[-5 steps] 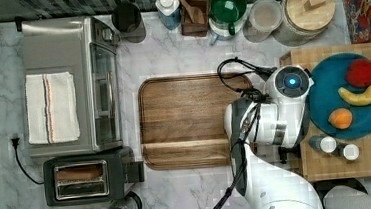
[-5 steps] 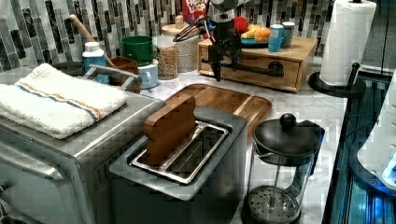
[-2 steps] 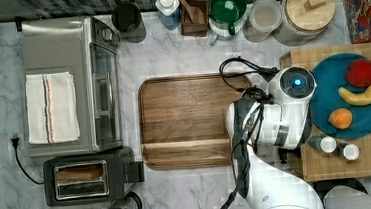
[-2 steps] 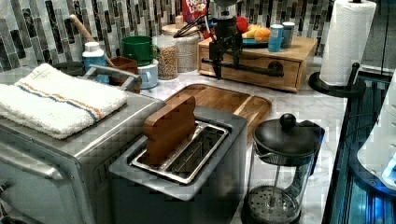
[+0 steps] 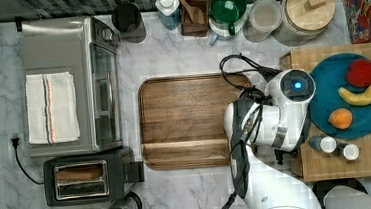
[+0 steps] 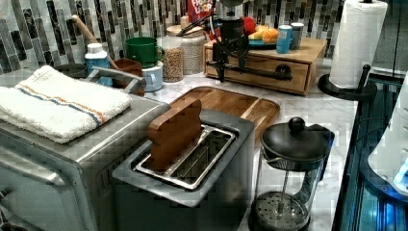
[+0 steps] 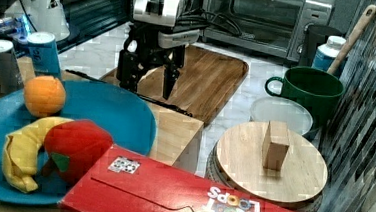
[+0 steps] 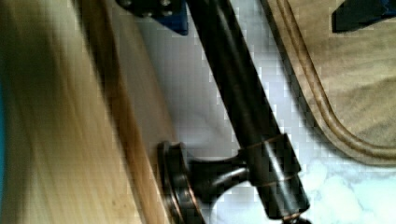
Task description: Open the drawer.
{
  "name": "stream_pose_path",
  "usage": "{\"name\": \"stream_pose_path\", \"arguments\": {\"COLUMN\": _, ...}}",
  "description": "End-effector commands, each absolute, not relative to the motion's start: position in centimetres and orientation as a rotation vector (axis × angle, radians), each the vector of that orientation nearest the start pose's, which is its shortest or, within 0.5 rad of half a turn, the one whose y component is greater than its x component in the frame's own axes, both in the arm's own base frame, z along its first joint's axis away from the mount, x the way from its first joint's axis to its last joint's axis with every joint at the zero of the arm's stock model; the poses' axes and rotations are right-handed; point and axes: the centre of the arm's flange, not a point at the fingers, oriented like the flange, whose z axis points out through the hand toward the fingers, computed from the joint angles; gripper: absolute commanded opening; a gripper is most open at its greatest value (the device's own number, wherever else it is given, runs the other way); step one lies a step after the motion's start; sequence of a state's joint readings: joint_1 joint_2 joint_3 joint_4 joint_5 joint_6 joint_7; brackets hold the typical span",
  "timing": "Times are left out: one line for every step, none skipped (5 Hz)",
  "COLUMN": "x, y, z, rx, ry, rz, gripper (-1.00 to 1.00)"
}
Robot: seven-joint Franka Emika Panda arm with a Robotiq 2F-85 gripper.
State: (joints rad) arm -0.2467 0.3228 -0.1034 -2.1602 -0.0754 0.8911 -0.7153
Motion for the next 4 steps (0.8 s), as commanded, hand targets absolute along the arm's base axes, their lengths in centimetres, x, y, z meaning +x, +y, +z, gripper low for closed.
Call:
{"name": "stream_pose_path", "arguments": {"x": 51.3, "y": 3.2, "z": 26.2, "rx": -3.143, "ry": 0.262, "rz": 0.107, "gripper": 1.00}}
{"name": "stream_pose_path", "arguments": {"x": 50.1, "y": 5.2, "z": 26.3, "rx": -3.151, "ry": 0.225, "rz": 0.063, "gripper": 1.00}}
{"name": "stream_pose_path", "arguments": {"x": 50.1, "y": 6.7, "z": 25.3, "rx": -3.147, "ry": 0.236, "rz": 0.038, "gripper": 1.00}}
{"name": "stream_pose_path", "arguments": {"x": 50.6, "y": 7.7, "z": 24.4, "rx": -3.142, "ry": 0.249, "rz": 0.004, "gripper": 1.00}}
